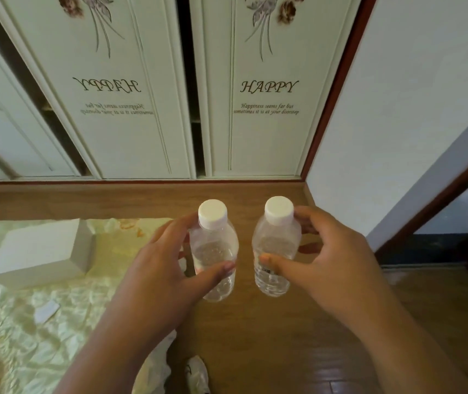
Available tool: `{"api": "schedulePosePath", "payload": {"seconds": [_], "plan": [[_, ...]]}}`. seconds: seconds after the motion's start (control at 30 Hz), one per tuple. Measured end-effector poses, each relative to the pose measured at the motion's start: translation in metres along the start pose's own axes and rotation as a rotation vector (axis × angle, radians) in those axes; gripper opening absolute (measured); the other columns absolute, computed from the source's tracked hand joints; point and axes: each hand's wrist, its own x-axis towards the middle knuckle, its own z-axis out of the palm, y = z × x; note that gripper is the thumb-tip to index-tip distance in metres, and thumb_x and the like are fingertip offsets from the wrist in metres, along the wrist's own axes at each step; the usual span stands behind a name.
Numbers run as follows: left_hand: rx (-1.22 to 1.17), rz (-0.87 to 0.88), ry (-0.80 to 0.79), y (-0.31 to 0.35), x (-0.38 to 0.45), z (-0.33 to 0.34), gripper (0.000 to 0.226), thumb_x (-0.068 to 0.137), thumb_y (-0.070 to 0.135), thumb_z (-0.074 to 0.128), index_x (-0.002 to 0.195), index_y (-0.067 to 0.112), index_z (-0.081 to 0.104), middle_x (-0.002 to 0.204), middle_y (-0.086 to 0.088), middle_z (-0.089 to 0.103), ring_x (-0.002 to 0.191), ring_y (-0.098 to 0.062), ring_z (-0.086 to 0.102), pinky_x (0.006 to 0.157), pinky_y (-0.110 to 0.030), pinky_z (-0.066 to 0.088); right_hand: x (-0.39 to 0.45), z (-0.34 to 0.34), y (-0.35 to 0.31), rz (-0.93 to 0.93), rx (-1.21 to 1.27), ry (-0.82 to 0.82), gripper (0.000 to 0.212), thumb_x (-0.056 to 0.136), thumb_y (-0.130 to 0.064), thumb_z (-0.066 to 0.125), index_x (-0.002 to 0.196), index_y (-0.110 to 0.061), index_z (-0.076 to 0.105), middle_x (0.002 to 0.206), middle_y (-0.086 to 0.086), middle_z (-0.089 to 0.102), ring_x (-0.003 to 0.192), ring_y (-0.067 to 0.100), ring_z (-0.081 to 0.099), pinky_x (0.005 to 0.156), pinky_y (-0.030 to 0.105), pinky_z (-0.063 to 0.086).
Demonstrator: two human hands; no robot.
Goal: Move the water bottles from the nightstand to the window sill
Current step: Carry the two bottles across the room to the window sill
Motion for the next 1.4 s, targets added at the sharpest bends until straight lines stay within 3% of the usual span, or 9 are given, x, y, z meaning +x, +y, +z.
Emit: {"api": "schedulePosePath", "payload": {"seconds": [0.17,0.27,0.43,0.57,0.7,0.87,1.03,1.27,1.4], "plan": [[-0.042,0.057,-0.005,-0.018,0.078,-0.019,0.094,0.054,0.083,0.064,0.139,0.053,0.038,0.115,0.038,0.043,0.097,0.004,0.055,0.074,-0.013,0.044,0.064,0.009,-0.015,0.035,-0.042,0.058,0.063,0.050,-0.087,0.062,0.106,-0.077,0.033,0.097,-0.057,0.045,0.089,-0.028,0.050,0.047,-0.001,0.034],[-0.063,0.079,-0.022,-0.031,0.119,-0.031,0.089,0.059,0.078,0.069,0.139,0.056,0.036,0.122,0.037,0.043,0.099,0.002,0.056,0.067,-0.008,0.040,0.100,0.023,-0.028,0.057,-0.037,0.096,0.062,0.051,-0.084,0.064,0.104,-0.076,0.034,0.096,-0.053,0.046,0.082,-0.020,0.056,0.057,0.001,0.036],[-0.066,0.114,-0.064,-0.051,0.168,-0.044,0.087,0.061,0.076,0.072,0.138,0.053,0.039,0.128,0.031,0.048,0.106,-0.005,0.059,0.078,-0.016,0.048,0.141,0.051,-0.037,0.074,-0.037,0.135,0.062,0.053,-0.080,0.067,0.107,-0.068,0.039,0.100,-0.047,0.047,0.083,-0.015,0.055,0.060,0.001,0.036],[-0.067,0.103,-0.075,-0.066,0.194,-0.057,0.087,0.059,0.077,0.069,0.137,0.054,0.039,0.126,0.032,0.048,0.105,-0.004,0.059,0.077,-0.015,0.046,0.169,0.067,-0.046,0.083,-0.057,0.067,0.069,0.052,-0.081,0.066,0.112,-0.064,0.037,0.110,-0.038,0.053,0.097,-0.003,0.061,0.084,0.019,0.049],[-0.061,0.072,-0.058,-0.082,0.222,-0.066,0.086,0.058,0.077,0.069,0.136,0.052,0.040,0.127,0.029,0.049,0.105,-0.004,0.059,0.080,-0.019,0.049,0.204,0.079,-0.048,0.045,-0.037,0.046,0.073,0.050,-0.084,0.061,0.116,-0.062,0.039,0.109,-0.039,0.055,0.097,-0.005,0.062,0.077,0.011,0.046],[-0.054,0.024,-0.019,-0.097,0.257,-0.071,0.085,0.058,0.079,0.069,0.134,0.056,0.041,0.128,0.033,0.050,0.098,0.004,0.058,0.067,-0.007,0.042,0.258,0.094,-0.043,0.014,-0.004,0.014,0.065,0.054,-0.081,0.069,0.109,-0.071,0.035,0.103,-0.046,0.051,0.091,-0.012,0.059,0.076,0.011,0.045],[-0.023,-0.018,0.041,-0.104,0.302,-0.071,0.082,0.061,0.075,0.073,0.134,0.057,0.040,0.129,0.033,0.050,0.102,0.005,0.057,0.072,-0.009,0.042,0.328,0.103,-0.035,-0.048,0.040,-0.028,0.064,0.052,-0.083,0.065,0.105,-0.081,0.029,0.097,-0.063,0.041,0.093,-0.034,0.045,0.043,-0.002,0.032],[0.039,-0.078,0.136,-0.089,0.391,-0.065,0.084,0.063,0.072,0.077,0.136,0.057,0.040,0.124,0.032,0.051,0.104,0.003,0.057,0.079,-0.016,0.045,0.440,0.095,-0.019,-0.132,0.099,-0.100,0.061,0.056,-0.079,0.069,0.105,-0.079,0.033,0.097,-0.064,0.040,0.094,-0.038,0.039,0.048,-0.008,0.028],[0.037,-0.108,0.188,-0.081,0.437,-0.051,0.084,0.063,0.073,0.075,0.137,0.057,0.039,0.122,0.034,0.048,0.103,0.003,0.057,0.074,-0.011,0.041,0.496,0.084,-0.001,-0.166,0.094,-0.116,0.061,0.059,-0.072,0.077,0.104,-0.075,0.036,0.091,-0.059,0.044,0.091,-0.040,0.037,0.052,-0.012,0.022]]}}
